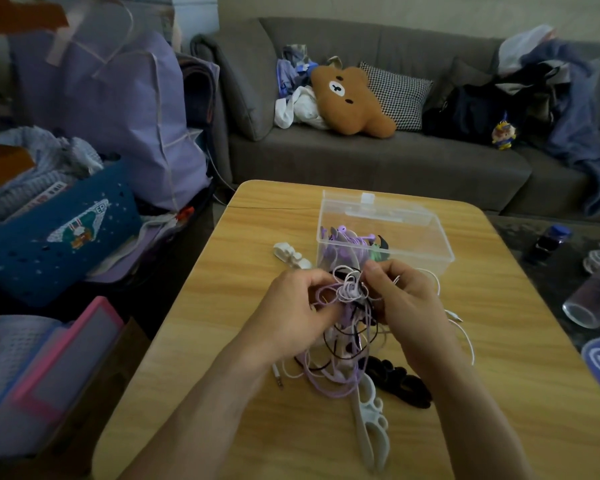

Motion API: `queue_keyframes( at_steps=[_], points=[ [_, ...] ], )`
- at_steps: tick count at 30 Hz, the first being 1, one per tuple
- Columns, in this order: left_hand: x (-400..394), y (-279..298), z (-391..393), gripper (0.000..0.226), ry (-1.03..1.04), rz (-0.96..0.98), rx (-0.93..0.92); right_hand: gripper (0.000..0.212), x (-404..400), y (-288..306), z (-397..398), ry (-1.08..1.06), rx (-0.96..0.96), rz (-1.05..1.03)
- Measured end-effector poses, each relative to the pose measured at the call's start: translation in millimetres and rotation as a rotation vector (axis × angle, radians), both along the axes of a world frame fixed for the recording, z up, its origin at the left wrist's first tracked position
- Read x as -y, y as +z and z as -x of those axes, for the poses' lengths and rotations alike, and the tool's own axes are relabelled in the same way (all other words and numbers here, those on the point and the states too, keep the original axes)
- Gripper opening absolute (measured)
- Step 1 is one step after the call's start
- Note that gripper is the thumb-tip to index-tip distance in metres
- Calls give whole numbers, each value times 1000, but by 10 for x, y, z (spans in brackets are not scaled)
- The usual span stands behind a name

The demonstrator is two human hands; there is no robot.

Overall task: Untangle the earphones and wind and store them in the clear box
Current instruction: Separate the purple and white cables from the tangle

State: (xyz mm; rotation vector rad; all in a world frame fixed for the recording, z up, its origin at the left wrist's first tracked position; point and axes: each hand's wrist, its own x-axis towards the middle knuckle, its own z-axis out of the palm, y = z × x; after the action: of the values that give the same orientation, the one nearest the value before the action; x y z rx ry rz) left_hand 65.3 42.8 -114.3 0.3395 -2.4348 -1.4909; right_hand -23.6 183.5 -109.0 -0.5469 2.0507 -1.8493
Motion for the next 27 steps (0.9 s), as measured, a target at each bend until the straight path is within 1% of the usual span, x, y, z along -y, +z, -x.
queue_keyframes(
  at_steps=[2,5,7,9,12,15,19,23,27],
  points=[
    [2,4,31,12,63,-31,2,28,-18,25,16,17,-8,8],
    [5,41,37,19,45,-190,3,27,-27,40,23,35,-30,4],
    [-37,66,23,29,27,-280,-49,27,-13,23,14,58,-45,8],
    [-95,78,9,31,36,-303,-113,26,-6,13,4,78,-47,5],
    [-87,78,2,31,67,-215,-137,24,-16,22,3,85,-59,-4],
    [-35,117,-13,34,22,-103,-105,24,-41,46,28,90,-83,-31],
    [-53,135,-16,27,78,38,-104,24,-60,44,22,121,-154,-86],
    [-120,166,-20,14,153,70,-161,28,-51,37,-18,82,-211,-100],
    [-112,154,-24,11,187,-6,-169,29,-96,68,21,115,-187,-107]
  ],
)
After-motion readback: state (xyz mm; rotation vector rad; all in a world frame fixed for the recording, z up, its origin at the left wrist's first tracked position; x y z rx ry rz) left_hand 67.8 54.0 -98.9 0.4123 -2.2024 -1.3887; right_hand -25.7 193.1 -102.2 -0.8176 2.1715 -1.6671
